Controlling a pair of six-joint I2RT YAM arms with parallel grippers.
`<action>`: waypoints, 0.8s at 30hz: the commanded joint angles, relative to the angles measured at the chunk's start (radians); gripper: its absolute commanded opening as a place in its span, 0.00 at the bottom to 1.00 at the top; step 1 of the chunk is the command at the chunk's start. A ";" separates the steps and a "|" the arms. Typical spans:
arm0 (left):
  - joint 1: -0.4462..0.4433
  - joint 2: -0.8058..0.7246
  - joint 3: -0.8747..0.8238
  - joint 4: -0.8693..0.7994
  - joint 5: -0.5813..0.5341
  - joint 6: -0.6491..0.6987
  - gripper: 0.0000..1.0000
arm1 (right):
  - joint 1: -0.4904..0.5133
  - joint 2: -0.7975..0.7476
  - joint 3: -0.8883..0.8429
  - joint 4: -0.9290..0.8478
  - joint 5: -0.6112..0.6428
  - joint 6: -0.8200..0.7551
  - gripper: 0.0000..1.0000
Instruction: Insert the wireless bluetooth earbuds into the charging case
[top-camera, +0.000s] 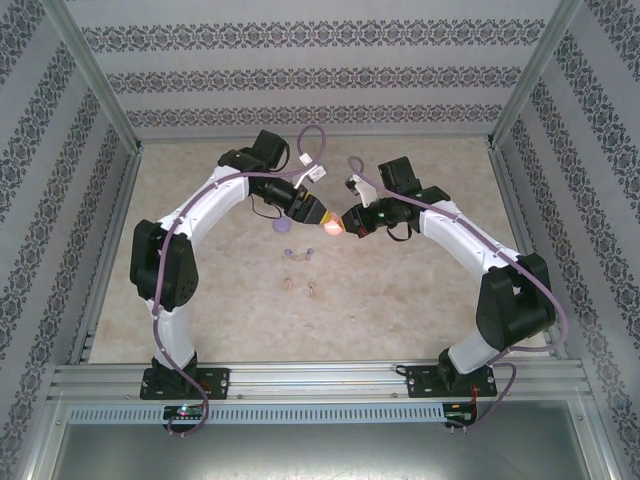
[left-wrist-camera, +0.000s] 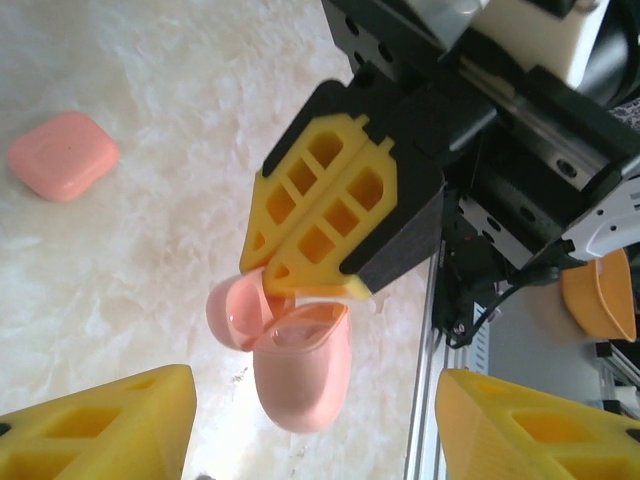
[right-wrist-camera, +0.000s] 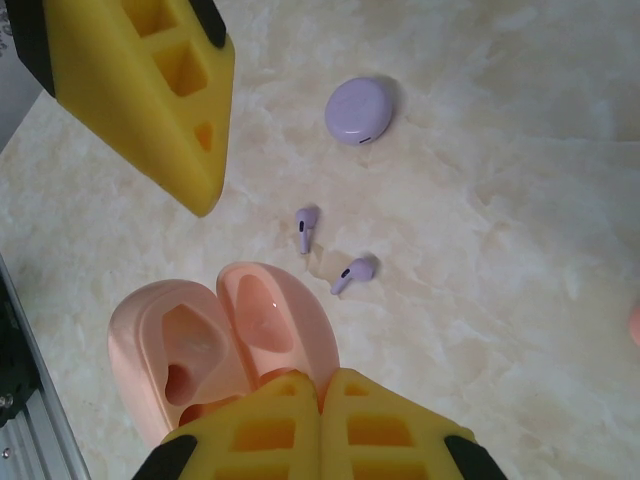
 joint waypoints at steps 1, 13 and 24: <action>0.007 0.022 0.033 -0.088 0.051 0.073 0.63 | 0.011 -0.006 0.035 -0.007 -0.022 -0.024 0.00; 0.006 0.050 0.005 -0.056 0.138 0.064 0.57 | 0.020 -0.011 0.052 0.039 -0.053 0.022 0.00; 0.004 0.052 -0.028 -0.033 0.191 0.064 0.48 | 0.037 0.007 0.064 0.056 -0.050 0.039 0.00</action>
